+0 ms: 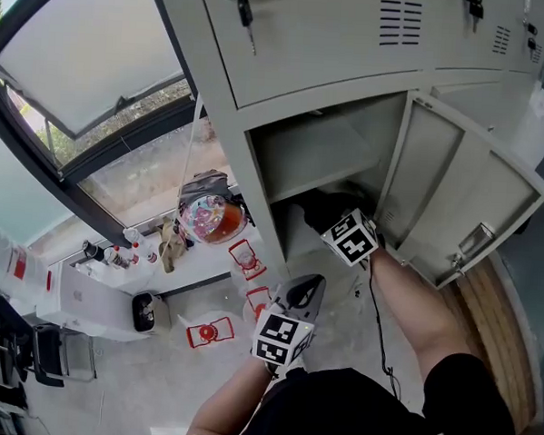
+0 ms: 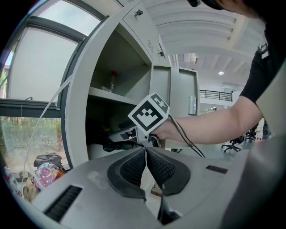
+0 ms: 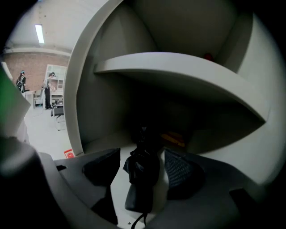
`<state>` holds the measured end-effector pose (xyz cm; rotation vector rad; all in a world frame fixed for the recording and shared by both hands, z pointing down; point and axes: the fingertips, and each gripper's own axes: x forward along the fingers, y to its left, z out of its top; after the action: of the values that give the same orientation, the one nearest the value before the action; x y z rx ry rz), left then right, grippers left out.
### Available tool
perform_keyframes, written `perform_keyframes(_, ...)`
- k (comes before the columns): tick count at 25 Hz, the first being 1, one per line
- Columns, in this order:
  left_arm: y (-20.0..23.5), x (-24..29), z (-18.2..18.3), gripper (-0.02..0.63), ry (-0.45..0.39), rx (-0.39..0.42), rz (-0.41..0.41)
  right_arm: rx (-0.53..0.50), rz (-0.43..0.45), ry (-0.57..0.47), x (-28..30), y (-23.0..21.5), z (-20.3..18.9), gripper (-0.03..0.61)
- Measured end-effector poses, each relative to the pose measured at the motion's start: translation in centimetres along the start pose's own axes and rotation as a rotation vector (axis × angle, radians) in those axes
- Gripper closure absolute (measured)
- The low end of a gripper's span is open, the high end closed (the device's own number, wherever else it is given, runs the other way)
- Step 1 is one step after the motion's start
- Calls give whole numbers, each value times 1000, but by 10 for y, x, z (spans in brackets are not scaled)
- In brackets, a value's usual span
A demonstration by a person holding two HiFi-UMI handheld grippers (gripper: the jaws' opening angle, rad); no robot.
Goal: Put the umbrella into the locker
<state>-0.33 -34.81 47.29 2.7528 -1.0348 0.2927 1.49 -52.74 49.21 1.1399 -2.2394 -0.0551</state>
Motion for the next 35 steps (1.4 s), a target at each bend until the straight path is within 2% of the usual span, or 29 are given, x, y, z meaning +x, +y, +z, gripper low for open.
perform_keyframes(18,-50,-9,-10,594,-9,-37,55,-3,55,-111,-82,30,-10,224)
perform_keyframes(22,-63,-15,-17,594,-11,-52,79,-4,72,-143,-104,40,-10,262)
perform_keyframes(25,-73,-19,-22,594,-10,-64,97,13,94,-161,-120,50,-13,326)
perform_keyframes(27,-81,-22,-24,594,-8,-69,107,16,94,-180,-130,54,-15,402)
perform_keyframes(29,-88,-25,-27,594,-6,-74,118,30,89,-200,-140,57,-17,521)
perform_keyframes(35,-99,-39,-31,594,-3,-72,142,114,113,-207,-159,69,-31,525)
